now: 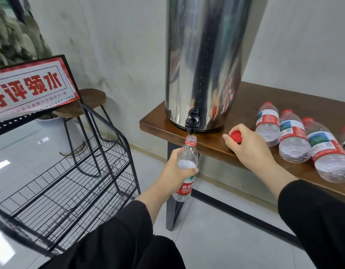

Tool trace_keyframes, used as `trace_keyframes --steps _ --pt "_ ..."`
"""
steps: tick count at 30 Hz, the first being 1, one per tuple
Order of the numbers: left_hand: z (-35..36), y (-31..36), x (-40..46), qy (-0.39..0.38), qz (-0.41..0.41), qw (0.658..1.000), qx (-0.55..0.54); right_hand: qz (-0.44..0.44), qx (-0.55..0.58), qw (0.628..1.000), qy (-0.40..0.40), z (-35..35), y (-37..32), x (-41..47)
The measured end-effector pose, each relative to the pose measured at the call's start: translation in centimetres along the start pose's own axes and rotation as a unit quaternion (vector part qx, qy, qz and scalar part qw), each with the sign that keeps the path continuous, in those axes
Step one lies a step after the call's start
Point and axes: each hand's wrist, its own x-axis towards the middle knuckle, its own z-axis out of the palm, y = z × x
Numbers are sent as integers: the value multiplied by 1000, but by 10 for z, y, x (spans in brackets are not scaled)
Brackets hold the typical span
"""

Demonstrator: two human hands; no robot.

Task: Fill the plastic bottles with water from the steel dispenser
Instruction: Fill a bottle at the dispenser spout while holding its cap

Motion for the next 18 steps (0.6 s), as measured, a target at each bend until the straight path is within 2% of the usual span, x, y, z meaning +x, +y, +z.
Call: trace_keyframes --steps 7,13,18 --pt "-2 -3 1 14 -5 1000 11 -13 -150 988 28 5 -5 9" --pt "-4 -9 2 14 -7 1000 19 -21 -136 990 8 8 -2 14" --pt "-1 -10 3 13 -5 1000 14 -46 -98 994 22 10 3 13"
